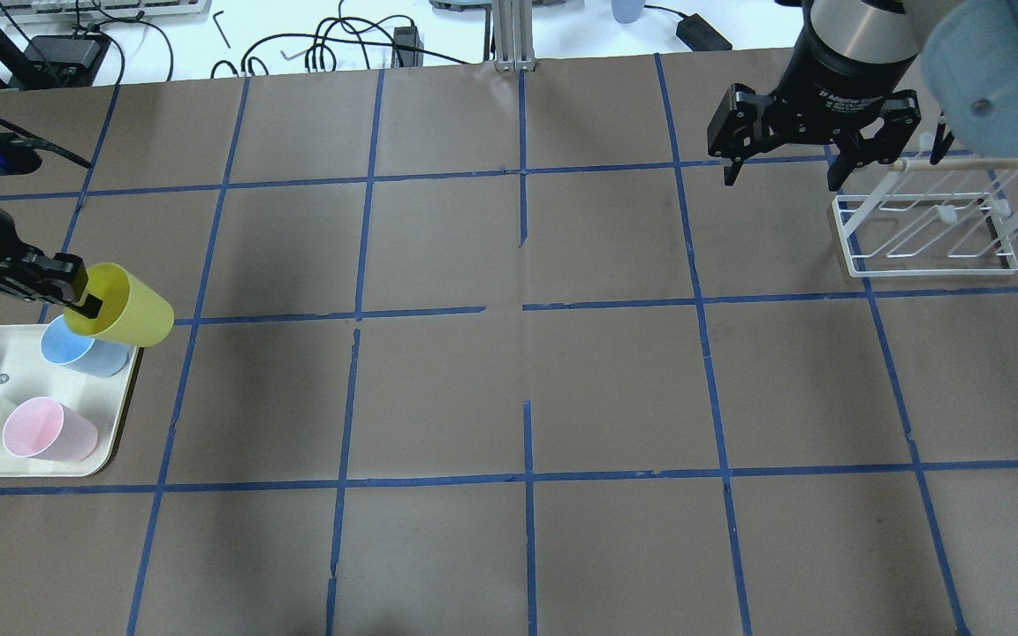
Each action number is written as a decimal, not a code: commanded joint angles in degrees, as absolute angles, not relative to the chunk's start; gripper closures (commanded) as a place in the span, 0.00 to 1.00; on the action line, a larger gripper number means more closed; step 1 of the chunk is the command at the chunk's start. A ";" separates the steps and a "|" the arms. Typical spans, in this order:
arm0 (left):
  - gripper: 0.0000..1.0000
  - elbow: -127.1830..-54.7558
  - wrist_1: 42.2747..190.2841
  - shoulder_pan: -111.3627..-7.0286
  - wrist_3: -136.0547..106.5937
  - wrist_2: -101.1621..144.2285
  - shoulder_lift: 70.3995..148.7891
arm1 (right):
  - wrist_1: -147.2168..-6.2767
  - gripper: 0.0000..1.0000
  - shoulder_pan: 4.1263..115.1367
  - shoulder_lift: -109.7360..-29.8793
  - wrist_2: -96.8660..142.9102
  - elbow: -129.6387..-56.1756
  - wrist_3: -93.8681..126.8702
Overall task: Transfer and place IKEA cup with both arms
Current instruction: 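Lower the yellow cup into the tray slot with the left gripper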
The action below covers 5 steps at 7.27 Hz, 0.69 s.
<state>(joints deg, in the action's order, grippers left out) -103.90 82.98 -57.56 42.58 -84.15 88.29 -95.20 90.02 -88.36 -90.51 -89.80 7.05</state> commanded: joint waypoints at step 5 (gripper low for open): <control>1.00 -85.02 81.83 -45.97 69.76 -87.98 109.99 | -96.42 0.00 90.26 -87.71 -87.97 -87.63 6.77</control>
<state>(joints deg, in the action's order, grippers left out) -88.70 82.43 -46.94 66.11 -87.77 104.31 -96.92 90.23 -87.84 -87.86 -88.07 6.80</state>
